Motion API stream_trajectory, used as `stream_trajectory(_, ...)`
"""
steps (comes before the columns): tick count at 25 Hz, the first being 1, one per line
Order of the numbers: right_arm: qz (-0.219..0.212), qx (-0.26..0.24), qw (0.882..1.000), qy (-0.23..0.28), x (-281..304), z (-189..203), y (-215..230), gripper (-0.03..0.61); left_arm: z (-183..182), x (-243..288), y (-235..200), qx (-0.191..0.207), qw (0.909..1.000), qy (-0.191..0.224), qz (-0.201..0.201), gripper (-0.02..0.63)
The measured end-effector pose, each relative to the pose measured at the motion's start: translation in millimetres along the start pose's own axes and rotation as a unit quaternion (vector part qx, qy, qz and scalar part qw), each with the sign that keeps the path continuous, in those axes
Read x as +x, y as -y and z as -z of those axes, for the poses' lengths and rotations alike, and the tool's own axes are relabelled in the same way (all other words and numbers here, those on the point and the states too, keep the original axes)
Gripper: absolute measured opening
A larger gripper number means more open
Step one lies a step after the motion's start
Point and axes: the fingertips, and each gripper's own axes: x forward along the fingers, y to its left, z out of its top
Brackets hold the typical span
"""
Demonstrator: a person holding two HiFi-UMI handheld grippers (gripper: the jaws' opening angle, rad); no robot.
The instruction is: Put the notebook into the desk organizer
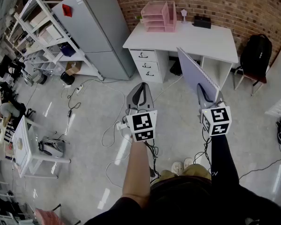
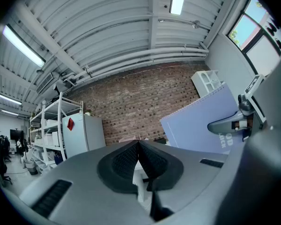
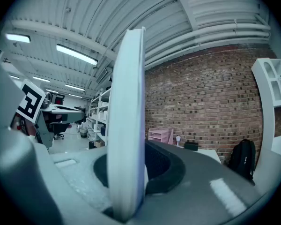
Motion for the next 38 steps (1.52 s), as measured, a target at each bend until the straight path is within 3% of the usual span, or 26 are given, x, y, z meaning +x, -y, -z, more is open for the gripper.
stream_trajectory(11, 0.007, 0.009, 1.000, 0.013, -19, -4, -12, 0.040, -2, -17, -6, -0.004, 1.0000, 0.005, 0.000, 0.009)
stream_trajectory(20, 0.010, 0.010, 1.000, 0.022, -10, -6, 2, 0.040, 6, -2, -6, -0.018, 0.9998, 0.000, -0.004, 0.009)
stream_trajectory(30, 0.000, 0.013, 0.999, 0.032, 44, -12, 30, 0.040, 7, 55, -17, -0.014, 0.9997, -0.010, -0.018, 0.009)
stream_trajectory(38, -0.014, 0.019, 0.999, 0.037, 121, -17, 65, 0.040, 2, 128, -31, -0.016, 0.9994, -0.009, -0.029, 0.009)
